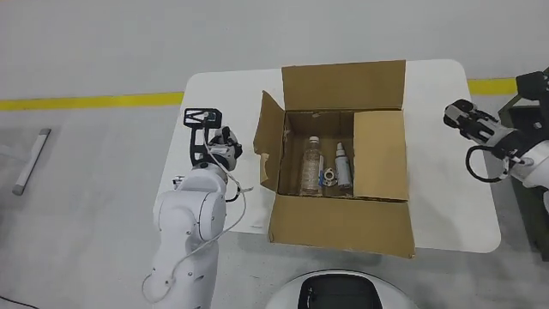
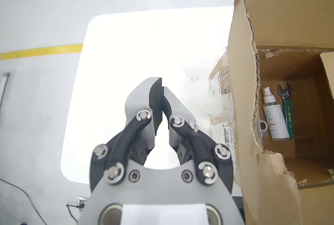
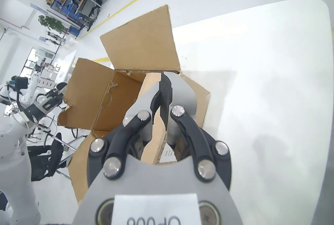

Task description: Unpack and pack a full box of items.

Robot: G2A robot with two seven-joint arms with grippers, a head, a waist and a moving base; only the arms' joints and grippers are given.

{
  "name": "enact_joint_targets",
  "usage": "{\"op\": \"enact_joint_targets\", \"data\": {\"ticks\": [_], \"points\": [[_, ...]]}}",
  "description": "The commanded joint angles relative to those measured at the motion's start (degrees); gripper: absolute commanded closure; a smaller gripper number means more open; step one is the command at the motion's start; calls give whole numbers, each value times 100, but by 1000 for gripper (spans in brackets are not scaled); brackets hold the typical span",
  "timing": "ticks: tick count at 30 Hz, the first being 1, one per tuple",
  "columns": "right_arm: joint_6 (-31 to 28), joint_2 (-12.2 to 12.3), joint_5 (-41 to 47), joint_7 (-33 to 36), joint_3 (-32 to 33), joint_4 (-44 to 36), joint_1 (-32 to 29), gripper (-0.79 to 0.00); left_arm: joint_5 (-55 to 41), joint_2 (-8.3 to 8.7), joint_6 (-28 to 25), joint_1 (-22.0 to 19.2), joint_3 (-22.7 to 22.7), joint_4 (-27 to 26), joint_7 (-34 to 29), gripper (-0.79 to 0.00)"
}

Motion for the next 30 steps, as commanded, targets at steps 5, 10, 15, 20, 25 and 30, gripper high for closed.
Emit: {"op": "enact_joint_targets", "data": {"ticks": [5,10,15,20,25,30], "points": [[1036,-77,928,-20,-13,399,230,0,-329,-6,-320,-124,234,314,-66,0],[1338,-137,1353,-115,-320,905,672,0,-694,-28,-386,-318,424,500,-136,0],[1523,-171,1181,-98,-792,1316,1323,0,-958,-62,-412,-579,707,701,-164,0],[1650,-229,1086,-60,-1273,1770,2043,0,-1077,-78,-527,-737,929,906,-153,0],[1693,-300,875,86,-1812,2291,2766,0,-1308,-89,-575,-817,1067,1076,-262,0],[1677,-411,910,386,-2355,2996,3500,0,-1803,-86,-815,-851,1142,1135,-591,0]]}}
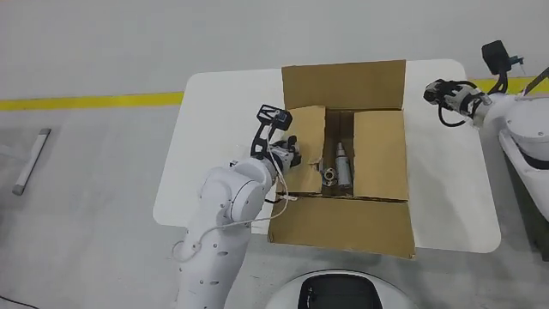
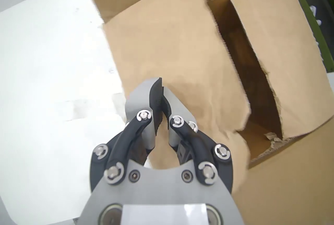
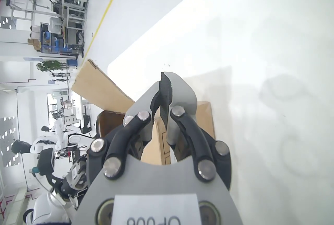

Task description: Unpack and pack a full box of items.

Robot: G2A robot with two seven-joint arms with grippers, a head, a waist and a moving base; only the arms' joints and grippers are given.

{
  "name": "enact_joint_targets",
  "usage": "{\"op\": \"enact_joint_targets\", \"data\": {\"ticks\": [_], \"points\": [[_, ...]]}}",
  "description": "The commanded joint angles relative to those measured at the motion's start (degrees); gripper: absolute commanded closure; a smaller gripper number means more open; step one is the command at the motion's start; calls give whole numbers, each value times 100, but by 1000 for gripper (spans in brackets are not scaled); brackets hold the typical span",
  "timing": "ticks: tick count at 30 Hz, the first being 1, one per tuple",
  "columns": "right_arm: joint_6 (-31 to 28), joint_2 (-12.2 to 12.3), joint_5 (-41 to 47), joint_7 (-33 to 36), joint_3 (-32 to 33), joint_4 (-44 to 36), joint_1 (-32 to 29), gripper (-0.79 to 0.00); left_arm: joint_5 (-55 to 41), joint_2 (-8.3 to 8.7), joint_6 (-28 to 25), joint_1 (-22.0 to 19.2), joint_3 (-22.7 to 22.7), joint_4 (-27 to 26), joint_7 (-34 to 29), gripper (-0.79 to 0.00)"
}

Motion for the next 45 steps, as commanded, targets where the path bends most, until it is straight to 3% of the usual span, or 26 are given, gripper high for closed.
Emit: {"op": "enact_joint_targets", "data": {"ticks": [1,16,27,28,29,36,45], "points": [[-36,-55,72,47,-207,286,285,0,-58,10,-61,-16,20,37,-74,0],[-927,-397,743,403,-1019,1902,1374,0,-42,61,40,-20,96,32,-66,0],[-1922,-539,1571,928,-1068,2400,1512,0,-10,102,135,-63,48,96,-27,0],[-2018,-538,1622,972,-1044,2393,1483,0,-31,107,91,-62,47,96,-3,-280],[-2101,-537,1680,1009,-1014,2364,1447,0,-36,114,49,-61,39,93,-7,-785],[-2271,-471,1817,1114,-719,2023,1146,0,-109,178,14,-34,-245,-241,-72,-785],[-2440,-311,1513,1271,-225,1176,598,0,-93,312,277,231,-1062,-1009,-398,-785]]}}
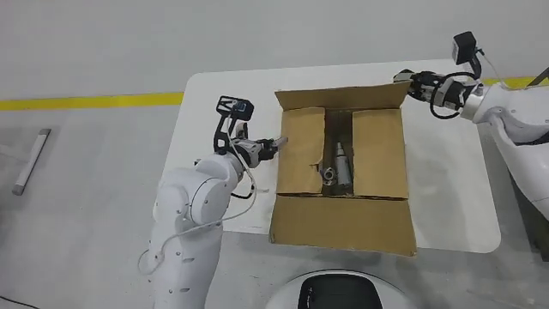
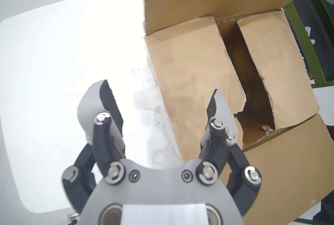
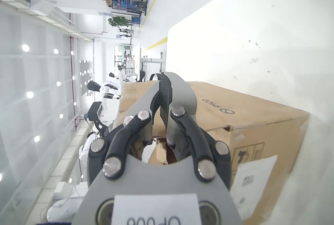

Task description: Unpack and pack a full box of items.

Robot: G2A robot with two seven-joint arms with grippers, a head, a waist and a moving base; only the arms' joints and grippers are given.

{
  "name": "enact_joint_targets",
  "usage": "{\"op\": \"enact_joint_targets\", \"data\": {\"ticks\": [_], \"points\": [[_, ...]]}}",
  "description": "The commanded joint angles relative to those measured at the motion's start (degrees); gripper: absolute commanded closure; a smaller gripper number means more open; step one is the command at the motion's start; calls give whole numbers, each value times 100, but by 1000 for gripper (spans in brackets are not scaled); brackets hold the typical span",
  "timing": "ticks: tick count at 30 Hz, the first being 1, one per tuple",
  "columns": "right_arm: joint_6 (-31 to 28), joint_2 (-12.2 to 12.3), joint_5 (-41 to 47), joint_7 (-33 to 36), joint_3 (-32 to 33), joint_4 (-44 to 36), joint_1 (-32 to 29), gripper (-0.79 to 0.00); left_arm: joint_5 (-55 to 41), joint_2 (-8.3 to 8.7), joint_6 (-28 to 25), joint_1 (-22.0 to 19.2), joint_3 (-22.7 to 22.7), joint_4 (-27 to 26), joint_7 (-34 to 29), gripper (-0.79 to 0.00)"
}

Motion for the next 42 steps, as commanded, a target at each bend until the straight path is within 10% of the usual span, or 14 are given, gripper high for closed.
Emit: {"op": "enact_joint_targets", "data": {"ticks": [1,29,42], "points": [[-46,45,-288,57,74,-251,-125,0,94,36,55,135,-194,-205,-47,-785],[-275,310,-2817,-185,479,-2866,-2188,0,411,140,358,833,-697,-960,127,-785],[-294,266,-3826,-562,104,-3227,-2325,0,490,350,-1486,2522,-1181,-1497,1188,-785]]}}
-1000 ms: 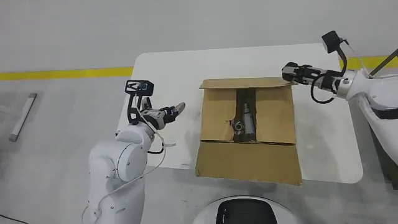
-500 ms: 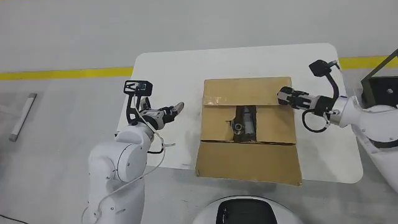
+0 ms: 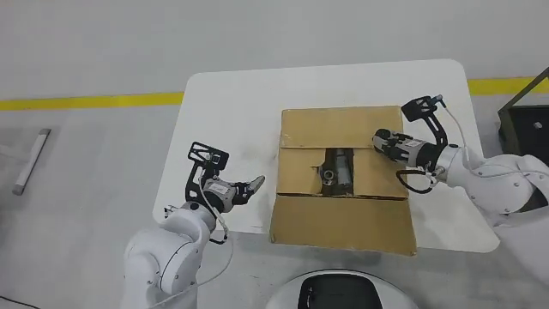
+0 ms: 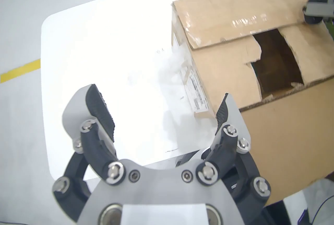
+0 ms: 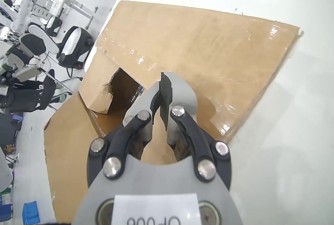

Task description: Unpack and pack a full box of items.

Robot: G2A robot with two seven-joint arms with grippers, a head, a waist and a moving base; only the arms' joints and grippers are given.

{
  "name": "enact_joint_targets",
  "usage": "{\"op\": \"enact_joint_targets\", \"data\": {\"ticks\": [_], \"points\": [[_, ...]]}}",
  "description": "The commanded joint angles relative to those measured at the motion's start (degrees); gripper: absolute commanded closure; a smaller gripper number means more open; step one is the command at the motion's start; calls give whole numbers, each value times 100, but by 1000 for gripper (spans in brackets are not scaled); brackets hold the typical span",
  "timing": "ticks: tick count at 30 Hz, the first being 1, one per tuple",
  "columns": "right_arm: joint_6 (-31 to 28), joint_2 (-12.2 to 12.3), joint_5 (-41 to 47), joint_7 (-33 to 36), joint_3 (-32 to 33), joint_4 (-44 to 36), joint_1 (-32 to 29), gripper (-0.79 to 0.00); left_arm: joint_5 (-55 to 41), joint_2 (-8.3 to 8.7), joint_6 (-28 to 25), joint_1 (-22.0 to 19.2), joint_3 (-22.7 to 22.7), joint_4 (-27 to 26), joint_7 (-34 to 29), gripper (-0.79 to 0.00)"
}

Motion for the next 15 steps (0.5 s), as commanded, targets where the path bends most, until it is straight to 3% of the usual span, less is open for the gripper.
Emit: {"op": "enact_joint_targets", "data": {"ticks": [1,3,15], "points": [[-3,-6,-36,16,-23,13,8,0,107,30,-112,292,-168,12,276,-785],[-16,-13,-60,27,-45,25,16,0,219,49,-111,455,-274,-5,400,-785],[153,-45,-298,146,-100,-45,113,0,215,58,-231,477,-226,30,447,-785]]}}
